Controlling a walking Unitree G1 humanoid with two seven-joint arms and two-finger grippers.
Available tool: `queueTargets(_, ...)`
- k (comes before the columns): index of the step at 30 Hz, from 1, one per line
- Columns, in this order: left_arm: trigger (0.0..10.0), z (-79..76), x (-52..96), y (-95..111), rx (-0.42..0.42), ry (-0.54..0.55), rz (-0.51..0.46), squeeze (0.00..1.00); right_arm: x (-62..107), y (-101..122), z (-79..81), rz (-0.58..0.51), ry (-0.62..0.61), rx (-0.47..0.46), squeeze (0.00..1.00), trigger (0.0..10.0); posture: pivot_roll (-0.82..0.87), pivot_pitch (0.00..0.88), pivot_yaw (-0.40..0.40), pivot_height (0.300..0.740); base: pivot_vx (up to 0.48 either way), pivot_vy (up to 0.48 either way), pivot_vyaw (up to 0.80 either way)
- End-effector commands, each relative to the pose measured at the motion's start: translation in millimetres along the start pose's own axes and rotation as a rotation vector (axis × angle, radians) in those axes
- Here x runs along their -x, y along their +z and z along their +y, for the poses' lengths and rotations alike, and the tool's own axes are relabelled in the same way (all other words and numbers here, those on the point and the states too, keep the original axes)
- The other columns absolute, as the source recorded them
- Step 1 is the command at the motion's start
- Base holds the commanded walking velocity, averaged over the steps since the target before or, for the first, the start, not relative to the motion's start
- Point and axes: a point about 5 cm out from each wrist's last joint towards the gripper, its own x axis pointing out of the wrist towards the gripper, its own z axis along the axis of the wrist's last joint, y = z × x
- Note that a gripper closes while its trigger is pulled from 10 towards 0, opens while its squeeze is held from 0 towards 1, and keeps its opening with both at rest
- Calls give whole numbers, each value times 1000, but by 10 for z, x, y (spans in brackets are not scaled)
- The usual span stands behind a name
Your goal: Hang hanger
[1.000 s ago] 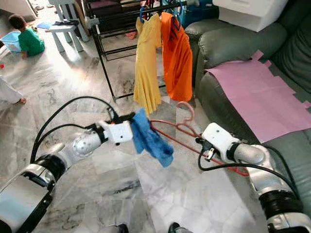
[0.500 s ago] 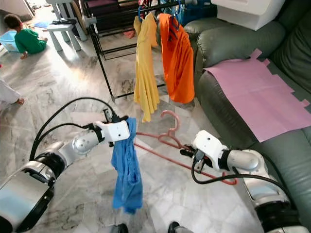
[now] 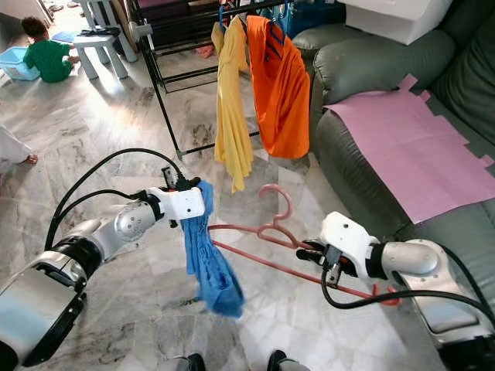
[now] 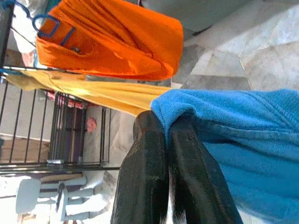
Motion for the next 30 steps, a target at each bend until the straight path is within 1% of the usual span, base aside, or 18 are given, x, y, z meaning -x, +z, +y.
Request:
queueTargets(1, 10000, 131, 8, -17, -30, 26, 9, 0, 32, 7, 24, 34, 18, 41, 0, 10000, -139, 208, 80, 740, 0, 0, 0)
queueTargets(3, 10000, 139, 11, -22, -39, 26, 12, 0, 49, -3, -6, 53, -7, 66, 0, 10000, -139, 208, 80, 740, 0, 0, 0)
queueTargets(4, 10000, 150, 13, -29, -35, 32, 17, 0, 78, -22, -134, 100, -100, 139, 0, 10000, -138, 207, 81, 740, 0, 0, 0)
queueTargets(5, 10000, 150, 13, -29, -35, 32, 17, 0, 78, -22, -134, 100, -100, 139, 0, 10000, -138, 207, 81, 740, 0, 0, 0)
queueTargets(6, 10000, 153, 14, -32, -33, 33, 19, 0, 103, -23, -272, 125, -205, 193, 0, 10000, -138, 206, 82, 740, 0, 0, 0)
queueTargets(7, 10000, 153, 15, -34, -33, 33, 20, 0, 121, -13, -360, 128, -278, 214, 0, 10000, -138, 206, 82, 740, 0, 0, 0)
queueTargets(8, 10000, 153, 15, -34, -33, 33, 20, 0, 121, -13, -360, 128, -278, 214, 0, 10000, -138, 206, 82, 740, 0, 0, 0)
queueTargets(9, 10000, 149, 18, -38, -33, 31, 20, 0, 164, 24, -501, 124, -392, 245, 0, 10000, -137, 202, 84, 740, 0, 0, 0)
queueTargets(10, 10000, 139, 19, -40, -32, 28, 20, 0, 183, 94, -541, 79, -422, 241, 0, 10000, -137, 202, 84, 740, 0, 0, 0)
queueTargets(11, 10000, 139, 19, -40, -32, 28, 20, 0, 183, 94, -541, 79, -422, 241, 0, 10000, -137, 202, 84, 740, 0, 0, 0)
queueTargets(12, 10000, 133, 20, -42, -32, 26, 21, 0, 179, 164, -513, 28, -401, 211, 0, 10000, -136, 201, 84, 740, 0, 0, 0)
queueTargets(14, 10000, 132, 21, -43, -31, 26, 21, 0, 174, 187, -497, 8, -388, 198, 0, 10000, -136, 200, 83, 740, 0, 0, 0)
queueTargets(16, 10000, 133, 22, -43, -31, 26, 20, 0, 155, 197, -399, -22, -298, 155, 0, 10000, -136, 201, 84, 740, 0, 0, 0)
queueTargets(18, 10000, 133, 20, -41, -30, 26, 19, 0, 158, 199, -365, -36, -267, 133, 0, 10000, -136, 201, 84, 740, 0, 0, 0)
queueTargets(19, 10000, 133, 18, -37, -29, 27, 18, 0, 160, 196, -318, -53, -222, 104, 0, 10000, -136, 201, 81, 740, 0, 0, 0)
queueTargets(24, 10000, 132, 11, -29, -29, 27, 18, 0, 209, 141, -200, -31, -113, 49, 0, 10000, -139, 201, 82, 740, 0, 0, 0)
queueTargets(27, 10000, 136, 10, -30, -28, 28, 21, 0, 228, 117, -163, -16, -82, 34, 0, 10000, -142, 201, 83, 740, 0, 0, 0)
queueTargets(30, 10000, 171, 6, -13, -19, 37, 9, 0, 198, 96, -135, -14, -75, 24, 0, 10000, -141, 201, 84, 740, 0, 0, 0)
